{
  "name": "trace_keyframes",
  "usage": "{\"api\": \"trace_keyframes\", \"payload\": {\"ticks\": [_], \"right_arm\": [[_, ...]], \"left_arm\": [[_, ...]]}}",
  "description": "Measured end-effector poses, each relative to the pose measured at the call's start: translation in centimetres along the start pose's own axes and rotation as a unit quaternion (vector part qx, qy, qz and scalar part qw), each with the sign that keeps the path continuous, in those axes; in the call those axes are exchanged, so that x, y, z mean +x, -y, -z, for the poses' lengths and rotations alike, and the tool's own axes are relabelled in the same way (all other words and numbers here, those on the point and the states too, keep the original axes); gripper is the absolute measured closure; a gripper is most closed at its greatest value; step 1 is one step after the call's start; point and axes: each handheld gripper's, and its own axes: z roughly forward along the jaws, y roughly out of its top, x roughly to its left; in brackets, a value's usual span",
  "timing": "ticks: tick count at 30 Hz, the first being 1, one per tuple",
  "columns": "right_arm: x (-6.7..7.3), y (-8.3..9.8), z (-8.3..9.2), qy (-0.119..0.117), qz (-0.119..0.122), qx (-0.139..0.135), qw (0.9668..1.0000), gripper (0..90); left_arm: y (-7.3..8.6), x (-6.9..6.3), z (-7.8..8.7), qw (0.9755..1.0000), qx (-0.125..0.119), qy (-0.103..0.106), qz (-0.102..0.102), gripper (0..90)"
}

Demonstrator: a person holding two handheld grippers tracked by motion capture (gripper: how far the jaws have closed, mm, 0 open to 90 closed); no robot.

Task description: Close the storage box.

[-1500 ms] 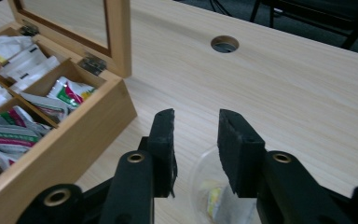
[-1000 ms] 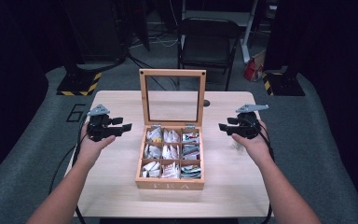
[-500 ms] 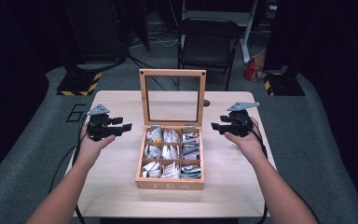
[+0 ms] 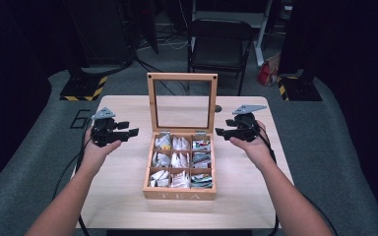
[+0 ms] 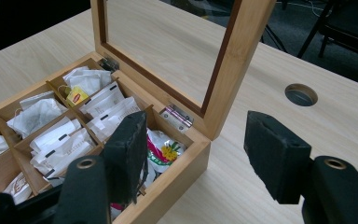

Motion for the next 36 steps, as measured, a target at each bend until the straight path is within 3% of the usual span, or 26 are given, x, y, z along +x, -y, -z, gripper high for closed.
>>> {"api": "trace_keyframes", "payload": {"ticks": [17,29,36], "right_arm": [[0.4,-1.1,-1.2,-0.003,0.008,0.004,1.0,37.4],[-0.1,-1.3,-2.5,0.0,0.016,0.0,0.9999,43.2],[-0.8,-1.2,-3.2,0.004,0.005,0.005,1.0,45.2]], "left_arm": [[-0.4,0.0,-0.4,0.9997,-0.004,0.013,0.019,30.2],[-0.4,0.2,-0.3,0.9998,0.004,0.01,0.015,38.5],[-0.3,0.1,-0.3,0.9998,0.006,0.01,0.013,41.5]]}}
